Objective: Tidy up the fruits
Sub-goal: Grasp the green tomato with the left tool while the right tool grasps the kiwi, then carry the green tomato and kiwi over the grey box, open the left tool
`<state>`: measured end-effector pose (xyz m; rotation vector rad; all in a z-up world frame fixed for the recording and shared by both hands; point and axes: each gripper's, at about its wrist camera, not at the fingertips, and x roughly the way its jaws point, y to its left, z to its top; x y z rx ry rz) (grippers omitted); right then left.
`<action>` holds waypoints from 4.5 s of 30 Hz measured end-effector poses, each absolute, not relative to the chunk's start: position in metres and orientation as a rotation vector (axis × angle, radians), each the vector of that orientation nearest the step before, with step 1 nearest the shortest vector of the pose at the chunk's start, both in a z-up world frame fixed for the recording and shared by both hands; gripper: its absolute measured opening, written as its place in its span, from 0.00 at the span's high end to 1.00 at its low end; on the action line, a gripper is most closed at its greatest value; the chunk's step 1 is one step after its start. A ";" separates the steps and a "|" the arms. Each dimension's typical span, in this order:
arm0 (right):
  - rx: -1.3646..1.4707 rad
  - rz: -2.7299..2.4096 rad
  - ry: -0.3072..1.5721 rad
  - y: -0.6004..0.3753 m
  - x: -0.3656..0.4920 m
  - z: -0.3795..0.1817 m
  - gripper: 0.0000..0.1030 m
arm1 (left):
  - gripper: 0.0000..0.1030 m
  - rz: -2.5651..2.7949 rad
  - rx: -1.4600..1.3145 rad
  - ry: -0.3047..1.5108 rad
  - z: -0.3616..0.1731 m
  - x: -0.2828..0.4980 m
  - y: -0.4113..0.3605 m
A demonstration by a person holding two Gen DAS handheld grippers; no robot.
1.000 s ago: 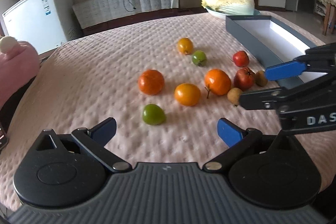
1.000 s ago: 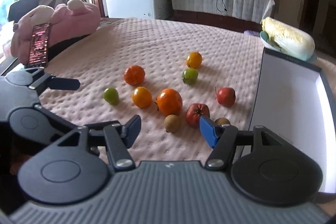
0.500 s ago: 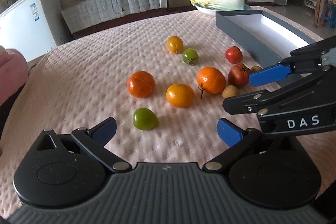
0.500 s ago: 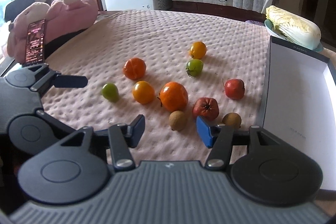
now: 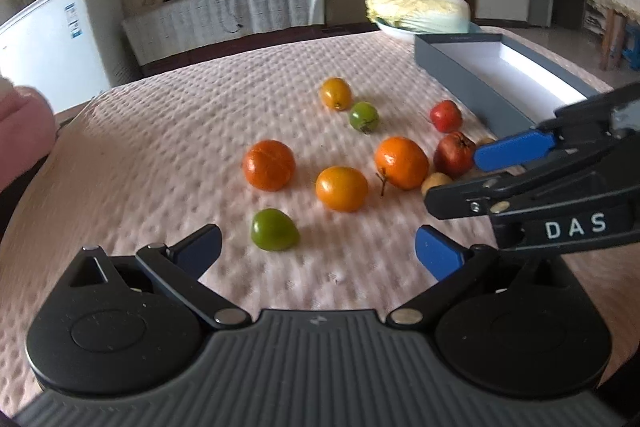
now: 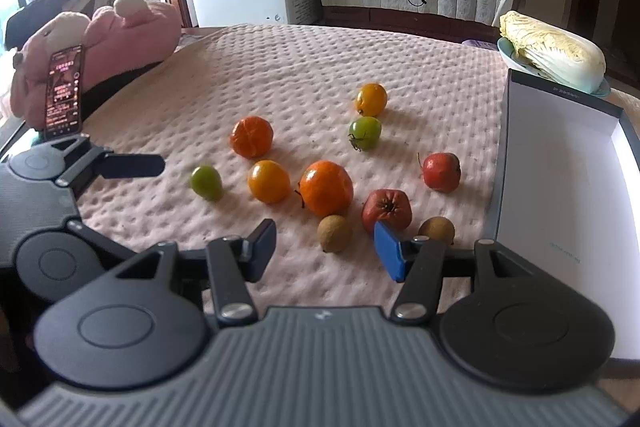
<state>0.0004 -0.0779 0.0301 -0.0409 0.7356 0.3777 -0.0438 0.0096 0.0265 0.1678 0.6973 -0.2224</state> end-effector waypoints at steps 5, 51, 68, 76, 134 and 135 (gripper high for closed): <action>-0.057 0.384 0.726 -0.075 -0.002 0.030 0.44 | 0.00 -0.221 0.165 0.704 0.025 -0.044 0.009; -0.200 0.334 0.755 -0.051 0.008 0.014 0.72 | 0.40 -0.232 0.070 0.767 0.013 -0.018 0.028; -0.180 0.365 0.731 -0.053 0.000 0.025 0.77 | 0.69 -0.221 0.068 0.753 0.018 -0.020 0.032; -0.096 0.378 0.684 -0.069 -0.008 0.044 0.77 | 0.69 -0.212 0.052 0.724 0.030 -0.024 0.030; 0.073 0.215 0.549 -0.199 -0.054 0.082 0.77 | 0.69 -0.330 0.091 0.578 0.061 -0.019 -0.113; 0.075 0.211 0.548 -0.202 -0.054 0.082 0.77 | 0.69 -0.337 0.094 0.579 0.061 -0.019 -0.117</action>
